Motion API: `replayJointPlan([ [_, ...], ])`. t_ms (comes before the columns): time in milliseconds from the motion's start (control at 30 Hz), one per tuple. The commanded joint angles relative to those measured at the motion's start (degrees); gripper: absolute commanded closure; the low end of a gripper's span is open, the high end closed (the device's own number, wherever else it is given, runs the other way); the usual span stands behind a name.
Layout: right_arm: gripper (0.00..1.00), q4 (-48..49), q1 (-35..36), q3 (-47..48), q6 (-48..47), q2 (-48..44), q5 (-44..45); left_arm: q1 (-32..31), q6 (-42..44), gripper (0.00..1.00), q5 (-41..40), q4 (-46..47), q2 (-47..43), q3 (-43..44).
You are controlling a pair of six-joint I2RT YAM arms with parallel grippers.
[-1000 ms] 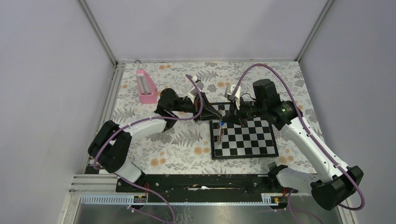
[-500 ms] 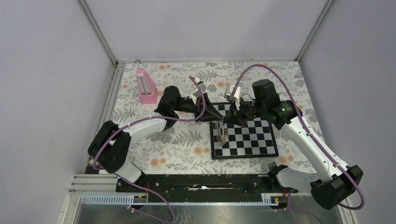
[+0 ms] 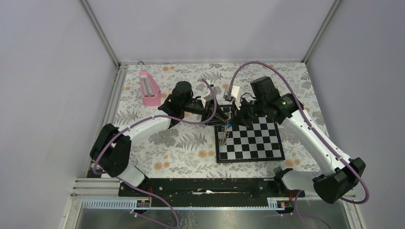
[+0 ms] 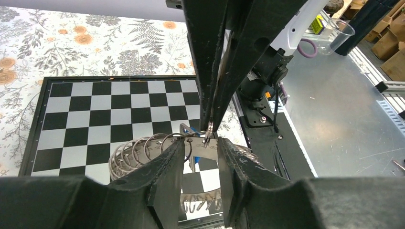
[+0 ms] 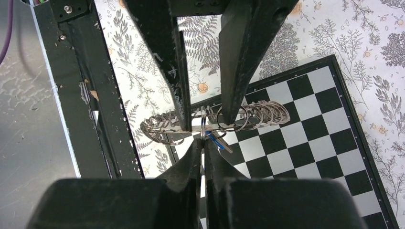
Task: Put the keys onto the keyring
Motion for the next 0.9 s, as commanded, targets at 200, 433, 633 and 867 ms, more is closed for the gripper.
replayJointPlan([
  [200, 1.00, -5.9, 1.8, 6.0, -1.5, 2.8, 4.1, -0.8, -1.1, 0.64, 1.6, 6.7, -2.4, -0.4],
  [433, 1.00, -6.9, 2.1, 7.0, -1.4, 3.5, 4.5, -1.0, -2.0, 0.68, 2.3, 8.4, -2.4, -1.3],
  [633, 1.00, -6.9, 2.3, 7.4, -1.2, 3.9, 4.3, -1.7, -2.1, 0.74, 2.6, 8.7, -1.5, -1.0],
  [867, 1.00, -6.4, 2.4, 7.0, -1.1, 4.0, 3.8, -2.1, -3.5, 0.76, 2.7, 10.1, -0.8, -0.8],
])
